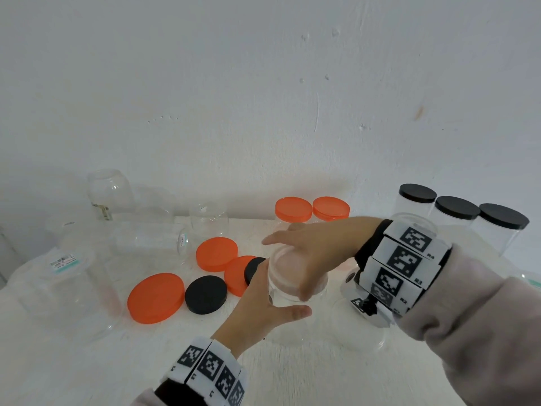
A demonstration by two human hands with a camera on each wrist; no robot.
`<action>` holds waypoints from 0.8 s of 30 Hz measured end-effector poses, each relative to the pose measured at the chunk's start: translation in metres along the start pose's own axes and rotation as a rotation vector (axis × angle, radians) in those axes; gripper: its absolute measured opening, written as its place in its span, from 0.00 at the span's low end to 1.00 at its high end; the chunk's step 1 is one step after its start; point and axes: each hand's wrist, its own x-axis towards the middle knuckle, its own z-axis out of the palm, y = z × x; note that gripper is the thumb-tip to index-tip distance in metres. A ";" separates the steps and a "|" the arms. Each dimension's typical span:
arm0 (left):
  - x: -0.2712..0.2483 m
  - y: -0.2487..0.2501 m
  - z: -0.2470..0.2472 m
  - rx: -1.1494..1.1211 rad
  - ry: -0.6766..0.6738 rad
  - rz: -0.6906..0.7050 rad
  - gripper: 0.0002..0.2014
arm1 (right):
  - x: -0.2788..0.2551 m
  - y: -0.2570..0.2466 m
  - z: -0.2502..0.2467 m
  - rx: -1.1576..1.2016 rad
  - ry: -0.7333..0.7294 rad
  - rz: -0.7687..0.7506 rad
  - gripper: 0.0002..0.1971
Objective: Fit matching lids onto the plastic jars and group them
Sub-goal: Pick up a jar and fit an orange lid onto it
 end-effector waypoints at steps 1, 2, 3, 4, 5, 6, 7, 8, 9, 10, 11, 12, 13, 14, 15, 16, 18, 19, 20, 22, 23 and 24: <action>0.000 0.000 0.000 0.002 0.001 0.006 0.41 | 0.000 0.000 -0.001 0.006 0.001 -0.023 0.50; 0.000 0.000 0.000 0.004 0.002 0.011 0.41 | 0.000 0.001 -0.002 0.007 0.006 -0.035 0.48; 0.000 0.000 0.000 0.006 0.002 0.013 0.41 | 0.001 0.001 -0.001 0.007 0.012 -0.041 0.45; 0.000 0.000 0.000 0.007 0.001 0.012 0.41 | 0.002 0.002 0.000 0.005 0.022 -0.042 0.44; 0.000 0.000 0.000 0.006 -0.001 0.012 0.41 | 0.003 0.002 0.002 0.002 0.035 -0.039 0.43; 0.000 0.000 0.000 0.001 -0.001 0.012 0.41 | 0.004 0.002 0.003 0.001 0.050 -0.034 0.43; 0.000 0.000 0.000 -0.004 0.000 0.011 0.41 | 0.004 0.001 0.004 0.003 0.062 -0.026 0.43; 0.000 0.000 0.000 -0.008 0.000 0.010 0.41 | 0.004 0.001 0.005 0.002 0.070 -0.014 0.42; 0.000 0.000 0.000 -0.010 0.000 0.012 0.41 | 0.005 0.001 0.005 -0.002 0.075 -0.001 0.43; 0.000 0.000 0.001 -0.011 -0.001 0.015 0.41 | 0.005 0.001 0.006 -0.008 0.077 0.013 0.43; 0.000 0.000 0.001 -0.010 -0.003 0.017 0.41 | 0.005 0.001 0.007 -0.011 0.080 0.027 0.43; 0.000 0.000 0.000 -0.008 -0.004 0.017 0.41 | 0.005 0.000 0.008 -0.013 0.084 0.040 0.43; 0.000 0.000 0.000 -0.005 -0.005 0.017 0.41 | 0.006 0.000 0.009 -0.017 0.090 0.053 0.43; 0.000 0.001 0.000 -0.002 -0.005 0.018 0.40 | 0.006 -0.001 0.009 -0.024 0.093 0.065 0.43; 0.000 0.001 0.001 0.001 -0.003 0.019 0.40 | 0.006 -0.002 0.009 -0.031 0.093 0.075 0.43; 0.000 0.001 0.001 0.004 0.000 0.019 0.40 | 0.005 -0.003 0.008 -0.036 0.087 0.079 0.44; -0.001 0.001 0.001 -0.003 0.013 0.015 0.39 | 0.003 -0.003 0.006 -0.052 0.048 0.053 0.48; -0.001 0.001 0.001 -0.008 0.019 0.014 0.40 | 0.002 -0.003 0.005 -0.066 0.022 0.027 0.50; -0.001 0.000 0.001 -0.008 0.025 0.014 0.40 | 0.000 -0.003 0.004 -0.076 0.003 -0.001 0.51; 0.000 0.000 0.002 0.003 0.030 0.016 0.40 | -0.003 -0.003 0.004 -0.062 -0.003 -0.034 0.50; 0.000 0.000 0.002 0.004 0.030 0.016 0.40 | -0.004 -0.002 0.004 -0.049 0.003 -0.041 0.49; 0.000 -0.001 0.002 0.002 0.028 0.017 0.40 | -0.004 -0.001 0.005 -0.040 0.009 -0.043 0.48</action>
